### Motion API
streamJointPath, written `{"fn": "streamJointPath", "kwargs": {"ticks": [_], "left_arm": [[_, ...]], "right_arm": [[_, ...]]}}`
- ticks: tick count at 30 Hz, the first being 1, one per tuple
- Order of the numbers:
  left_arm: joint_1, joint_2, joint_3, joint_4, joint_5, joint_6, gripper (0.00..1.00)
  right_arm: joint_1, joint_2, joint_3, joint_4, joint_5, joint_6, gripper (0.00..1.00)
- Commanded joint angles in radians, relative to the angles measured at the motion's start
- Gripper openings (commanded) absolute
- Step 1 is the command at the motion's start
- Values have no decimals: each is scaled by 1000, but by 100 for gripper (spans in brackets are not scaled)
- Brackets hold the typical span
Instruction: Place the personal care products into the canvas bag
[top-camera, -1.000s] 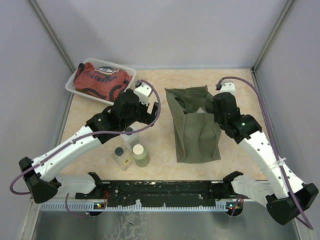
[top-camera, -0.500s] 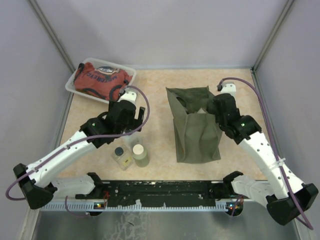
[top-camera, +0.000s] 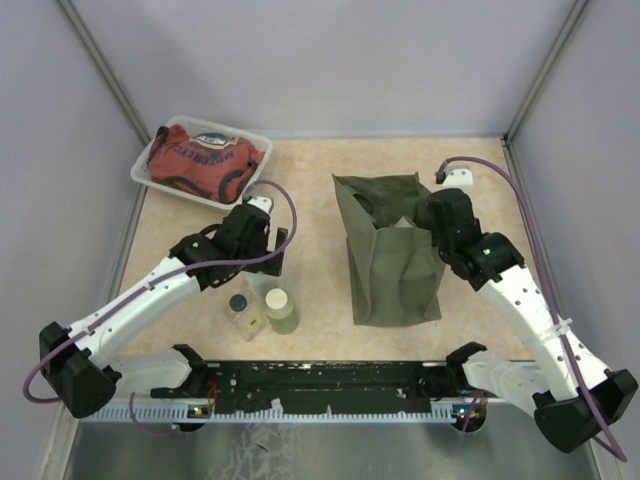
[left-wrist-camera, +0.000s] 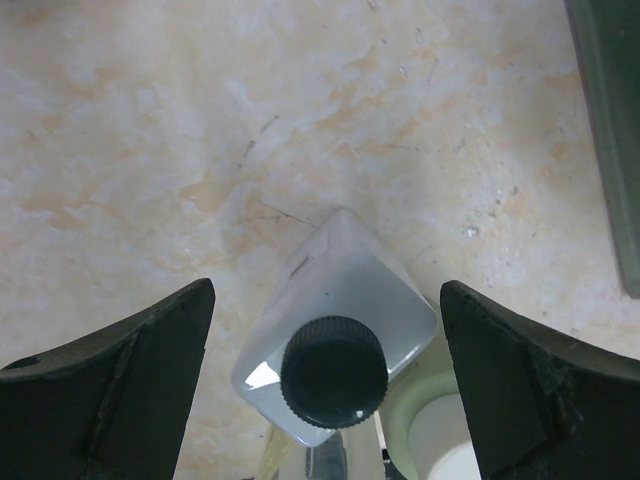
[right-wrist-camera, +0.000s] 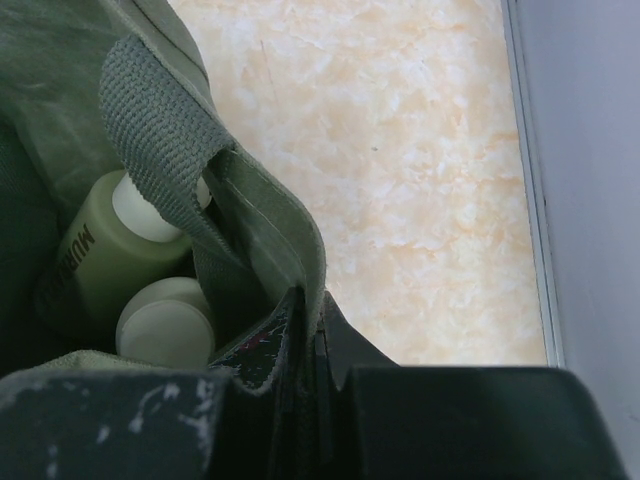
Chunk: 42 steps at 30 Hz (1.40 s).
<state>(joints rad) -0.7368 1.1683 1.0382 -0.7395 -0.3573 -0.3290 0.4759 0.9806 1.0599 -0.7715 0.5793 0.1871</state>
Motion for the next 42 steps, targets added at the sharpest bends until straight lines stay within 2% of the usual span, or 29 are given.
{"fn": "streamJointPath", "kwargs": {"ticks": [1,7,15,17,20,24,28,32,38,42], "left_arm": [[-1,4,-21,-11,170,7,100],[-7,-3,-45,-79,204,-37,100],[-21,-13,-89,-69,178,-63,99],[-21,6,-84,-68,165,-58,88],[-21,17,-75,-59,153,-63,47],[-21,11,-64,-43,128,-48,2],[-21,-5,-6,11,99,-9,0],[-21,-23,145,62,114,64,0],[-21,-57,341,239,266,176,0],[-21,-41,413,366,417,206,0]], "right_arm": [[4,-19,-8,-32,43,-12,0],[4,-15,-7,-32,41,-11,0],[4,-3,-8,-28,35,-9,0],[4,-4,-10,-30,36,-9,0],[4,-6,-12,-31,38,-11,0],[4,-7,-15,-30,36,-11,0],[4,-4,-18,-28,34,-11,0],[4,0,-20,-28,33,-11,0],[4,-9,-20,-37,33,-5,0],[4,-18,-17,-43,34,-5,0]]}}
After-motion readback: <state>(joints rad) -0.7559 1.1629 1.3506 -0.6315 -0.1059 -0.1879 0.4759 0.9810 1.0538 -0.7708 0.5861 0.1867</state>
